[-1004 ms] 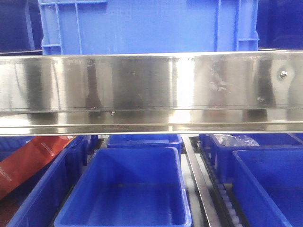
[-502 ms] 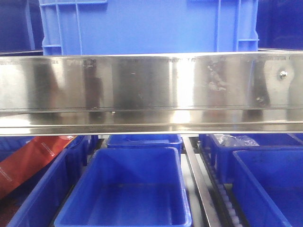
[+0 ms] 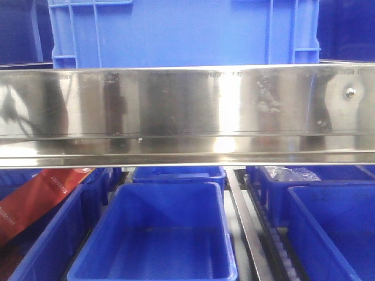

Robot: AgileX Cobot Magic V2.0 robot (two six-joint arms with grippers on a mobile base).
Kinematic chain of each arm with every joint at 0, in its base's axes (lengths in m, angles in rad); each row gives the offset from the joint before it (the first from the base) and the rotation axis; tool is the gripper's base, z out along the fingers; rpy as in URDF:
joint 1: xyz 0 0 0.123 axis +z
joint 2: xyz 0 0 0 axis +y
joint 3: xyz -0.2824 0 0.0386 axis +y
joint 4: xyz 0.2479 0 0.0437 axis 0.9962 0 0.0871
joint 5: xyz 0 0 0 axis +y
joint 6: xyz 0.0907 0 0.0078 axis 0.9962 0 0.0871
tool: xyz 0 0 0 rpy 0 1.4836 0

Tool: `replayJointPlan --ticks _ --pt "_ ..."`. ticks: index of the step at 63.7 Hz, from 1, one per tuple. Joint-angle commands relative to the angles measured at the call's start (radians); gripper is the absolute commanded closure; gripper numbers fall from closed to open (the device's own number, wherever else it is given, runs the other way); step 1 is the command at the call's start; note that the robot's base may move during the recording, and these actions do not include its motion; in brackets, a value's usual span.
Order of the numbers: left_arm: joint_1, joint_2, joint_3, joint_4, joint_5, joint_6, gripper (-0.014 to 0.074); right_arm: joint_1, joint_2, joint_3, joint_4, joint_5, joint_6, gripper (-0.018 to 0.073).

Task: Place valve from conveyor to right shelf box

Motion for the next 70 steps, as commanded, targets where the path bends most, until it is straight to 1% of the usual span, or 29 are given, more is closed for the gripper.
replayJointPlan --ticks 1,29,33,38,43,50,58,62,66,69,70 --pt "0.004 -0.007 0.001 0.002 -0.024 -0.006 0.0707 -0.004 -0.005 0.005 -0.008 -0.025 0.0 0.0714" --pt "0.009 -0.007 0.006 -0.002 -0.024 -0.006 0.0707 -0.004 -0.005 0.005 -0.008 -0.025 0.0 0.0714" --pt "0.038 -0.007 0.015 -0.002 -0.017 -0.006 0.0707 -0.004 -0.005 0.005 -0.008 -0.025 0.0 0.0714" --pt "0.107 -0.02 0.041 -0.002 -0.019 -0.006 0.0707 -0.004 -0.005 0.005 -0.008 -0.025 0.0 0.0714" --pt "0.163 -0.044 0.078 -0.002 -0.026 -0.006 0.0707 -0.004 -0.005 0.005 -0.008 -0.025 0.0 0.0714" --pt "0.219 -0.095 0.139 -0.002 -0.026 -0.006 0.0707 -0.004 -0.005 0.005 -0.008 -0.025 0.0 0.0714" --pt "0.245 -0.157 0.231 -0.002 -0.049 -0.006 0.0707 -0.004 -0.005 0.005 -0.008 -0.025 0.0 0.0714" --pt "0.248 -0.161 0.282 -0.002 -0.085 -0.006 0.0707 -0.004 -0.005 0.005 -0.008 -0.025 0.0 0.0714" --pt "0.248 -0.161 0.35 -0.004 -0.148 -0.006 0.0707 -0.004 -0.005 0.005 -0.008 -0.025 0.0 0.0714" --pt "0.248 -0.161 0.354 -0.004 -0.217 -0.006 0.0707 -0.004 -0.005 0.005 -0.008 -0.025 0.0 0.0714" --pt "0.248 -0.161 0.354 -0.004 -0.203 -0.006 0.0707 -0.004 -0.005 0.005 -0.008 -0.025 0.0 0.0714"
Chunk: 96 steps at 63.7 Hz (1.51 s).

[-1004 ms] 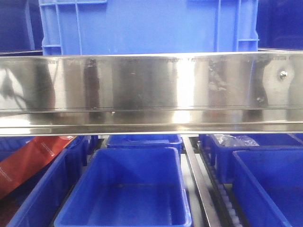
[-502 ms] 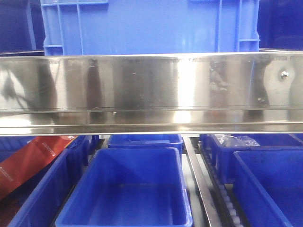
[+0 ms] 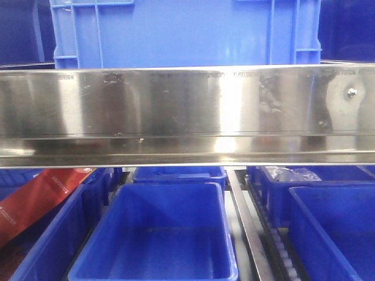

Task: Place valve from conveyor to right shelf box

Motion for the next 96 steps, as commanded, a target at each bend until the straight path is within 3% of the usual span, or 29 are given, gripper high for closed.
replayJointPlan --ticks 1,64,72,81,88,96 --pt "0.001 -0.007 0.023 -0.004 -0.055 -0.004 0.0707 -0.004 -0.005 0.005 -0.008 -0.024 0.0 0.0714" --pt "0.001 -0.007 0.023 -0.004 -0.082 -0.004 0.0707 -0.006 -0.005 0.007 -0.011 -0.027 0.0 0.0714" --pt "0.001 -0.007 0.023 -0.004 -0.082 -0.004 0.0707 -0.061 -0.007 0.016 -0.055 -0.039 0.017 0.0714" --pt "0.001 -0.007 0.023 -0.004 -0.082 -0.004 0.0707 -0.169 -0.034 0.062 -0.13 -0.086 0.164 0.0714" --pt "0.001 -0.007 0.023 -0.004 -0.082 -0.004 0.0707 -0.238 -0.096 0.137 -0.13 -0.131 0.169 0.0714" --pt "0.001 -0.007 0.023 -0.004 -0.082 -0.004 0.0707 -0.255 -0.17 0.234 -0.13 -0.165 0.169 0.0714"
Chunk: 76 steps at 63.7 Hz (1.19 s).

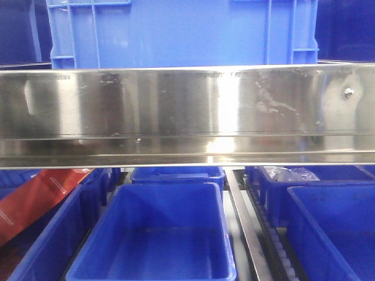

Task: Place valve from conveyor to right shelf box

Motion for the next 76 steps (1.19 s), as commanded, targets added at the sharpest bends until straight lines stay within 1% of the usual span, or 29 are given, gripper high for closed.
replayJointPlan --ticks 1,18,24,28,31,34,76 --pt "0.001 -0.005 -0.002 -0.004 -0.019 -0.004 0.0707 -0.013 -0.054 0.071 -0.011 -0.051 0.01 0.0714" --pt "0.001 -0.005 -0.002 -0.004 -0.019 -0.004 0.0707 -0.013 -0.188 0.247 -0.011 -0.078 0.0 0.0714" --pt "0.001 -0.005 -0.002 -0.004 -0.019 -0.004 0.0707 -0.013 -0.191 0.294 -0.011 -0.107 -0.013 0.0714" --pt "0.001 -0.005 -0.002 -0.004 -0.019 -0.004 0.0707 -0.013 -0.191 0.294 -0.003 -0.151 -0.013 0.0714" --pt "0.001 -0.005 -0.002 -0.004 -0.019 -0.004 0.0707 -0.013 -0.191 0.294 0.004 -0.113 -0.013 0.0714" --pt "0.001 -0.005 -0.002 -0.004 -0.019 -0.004 0.0707 -0.013 -0.191 0.294 0.004 -0.106 -0.013 0.0714" --pt "0.001 -0.005 -0.002 -0.004 -0.019 -0.004 0.0707 -0.013 -0.191 0.294 0.004 -0.108 -0.013 0.0714"
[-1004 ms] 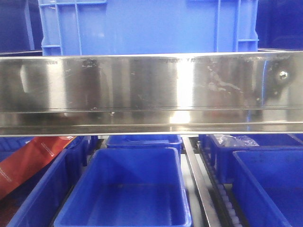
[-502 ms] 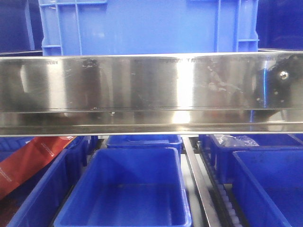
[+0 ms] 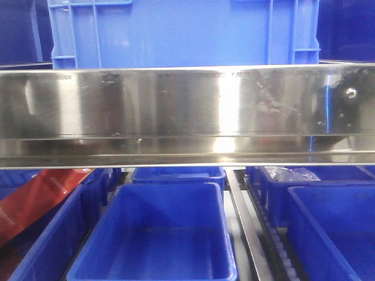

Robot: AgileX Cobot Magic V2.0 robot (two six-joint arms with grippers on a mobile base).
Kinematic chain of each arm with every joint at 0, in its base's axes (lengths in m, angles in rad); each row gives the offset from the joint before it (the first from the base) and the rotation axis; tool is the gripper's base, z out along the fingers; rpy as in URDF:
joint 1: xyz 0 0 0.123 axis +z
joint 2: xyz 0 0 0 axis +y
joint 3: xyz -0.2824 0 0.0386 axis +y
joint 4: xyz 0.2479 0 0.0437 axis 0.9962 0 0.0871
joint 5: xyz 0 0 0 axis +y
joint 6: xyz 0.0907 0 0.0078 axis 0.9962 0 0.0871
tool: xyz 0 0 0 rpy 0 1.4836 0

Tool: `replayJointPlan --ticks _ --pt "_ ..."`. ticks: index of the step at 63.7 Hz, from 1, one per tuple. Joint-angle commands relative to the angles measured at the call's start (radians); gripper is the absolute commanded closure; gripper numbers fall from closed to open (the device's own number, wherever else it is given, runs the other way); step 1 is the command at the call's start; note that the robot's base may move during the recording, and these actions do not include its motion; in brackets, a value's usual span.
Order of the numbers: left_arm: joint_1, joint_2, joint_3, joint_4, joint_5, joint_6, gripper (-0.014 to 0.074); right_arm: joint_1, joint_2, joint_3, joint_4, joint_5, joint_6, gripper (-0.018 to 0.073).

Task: Place valve from conveyor to right shelf box

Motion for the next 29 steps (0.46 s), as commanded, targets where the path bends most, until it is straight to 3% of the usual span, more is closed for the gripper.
replayJointPlan --ticks 1,29 --pt "0.001 -0.005 -0.002 -0.004 -0.019 -0.004 0.0707 -0.005 -0.003 0.002 0.004 -0.024 -0.006 0.0714" --pt "0.001 -0.005 -0.002 -0.004 -0.019 -0.004 0.0707 -0.005 -0.003 0.002 0.004 -0.025 -0.006 0.0714"
